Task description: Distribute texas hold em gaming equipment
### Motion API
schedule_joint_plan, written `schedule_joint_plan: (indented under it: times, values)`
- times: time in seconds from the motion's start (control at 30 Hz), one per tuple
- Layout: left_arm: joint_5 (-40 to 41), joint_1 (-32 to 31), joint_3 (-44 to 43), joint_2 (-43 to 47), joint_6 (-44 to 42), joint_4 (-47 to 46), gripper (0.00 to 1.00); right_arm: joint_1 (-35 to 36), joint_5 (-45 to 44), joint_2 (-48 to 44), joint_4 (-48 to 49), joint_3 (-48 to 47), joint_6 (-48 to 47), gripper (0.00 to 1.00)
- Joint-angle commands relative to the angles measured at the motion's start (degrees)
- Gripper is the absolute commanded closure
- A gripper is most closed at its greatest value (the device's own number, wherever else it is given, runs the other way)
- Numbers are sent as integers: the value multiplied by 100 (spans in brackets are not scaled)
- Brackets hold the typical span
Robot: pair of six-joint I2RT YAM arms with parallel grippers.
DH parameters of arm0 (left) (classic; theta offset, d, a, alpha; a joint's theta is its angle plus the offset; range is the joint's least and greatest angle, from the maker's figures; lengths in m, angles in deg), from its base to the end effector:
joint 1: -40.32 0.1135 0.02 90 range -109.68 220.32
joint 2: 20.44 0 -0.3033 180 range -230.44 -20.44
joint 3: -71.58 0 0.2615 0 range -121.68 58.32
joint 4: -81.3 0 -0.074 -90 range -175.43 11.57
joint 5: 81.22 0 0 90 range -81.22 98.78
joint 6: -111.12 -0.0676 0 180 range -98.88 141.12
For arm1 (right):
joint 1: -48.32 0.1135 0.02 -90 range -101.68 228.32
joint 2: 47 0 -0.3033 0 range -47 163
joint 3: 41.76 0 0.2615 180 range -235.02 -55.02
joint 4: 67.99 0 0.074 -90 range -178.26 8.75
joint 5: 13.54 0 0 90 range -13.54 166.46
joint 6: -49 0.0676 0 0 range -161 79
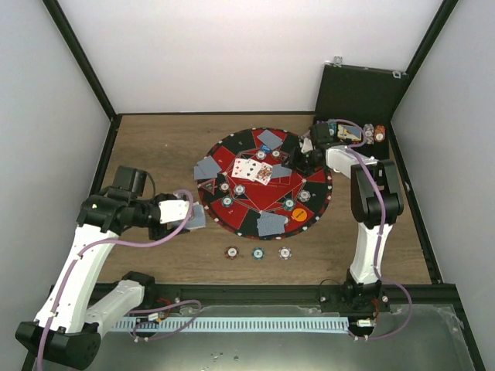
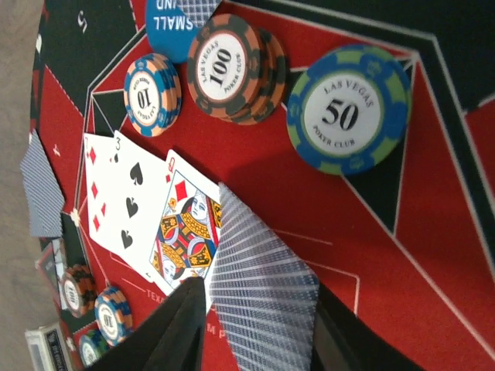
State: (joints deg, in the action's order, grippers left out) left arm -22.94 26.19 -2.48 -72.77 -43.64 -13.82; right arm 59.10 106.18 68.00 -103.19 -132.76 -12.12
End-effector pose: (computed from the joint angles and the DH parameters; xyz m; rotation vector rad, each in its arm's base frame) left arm 0.1241 -0.0679 0.3331 1.6949 1.7971 -0.3814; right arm 0.4407 0.1180 0.1680 0.2269 2.6634 0.9145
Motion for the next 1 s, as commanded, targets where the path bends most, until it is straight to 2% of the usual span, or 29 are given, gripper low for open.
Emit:
schedule_joint_plan:
  times: [0.0,0.13,0.37,0.47,0.6,0.7,0.77,0.97]
  values:
    - [-151,0,-190,47,-33,-29,96,-46,-457,31,-440,-333,-266,56]
    - [-156,-3,-209,48,-15,-8,96,-42,-798,-311,-694,-335,-337,45]
    - [-176,-2,-276,102,6,30,96,86,-1672,-1203,-1338,-272,-354,39]
    - [-204,-2,-262,143,6,41,96,363,-1755,-1700,-1354,-64,-224,36]
    - [-227,-1,-242,176,6,51,96,1074,-1129,-2463,-1001,296,227,25]
    - [-237,-3,-202,184,-6,62,96,1783,-389,-3039,-242,719,865,15]
    - [-244,-3,-182,202,-21,62,96,2317,-289,-3321,221,940,1307,11]
    - [-268,-9,-146,193,-46,51,96,3618,-177,-3472,1322,1320,2165,6]
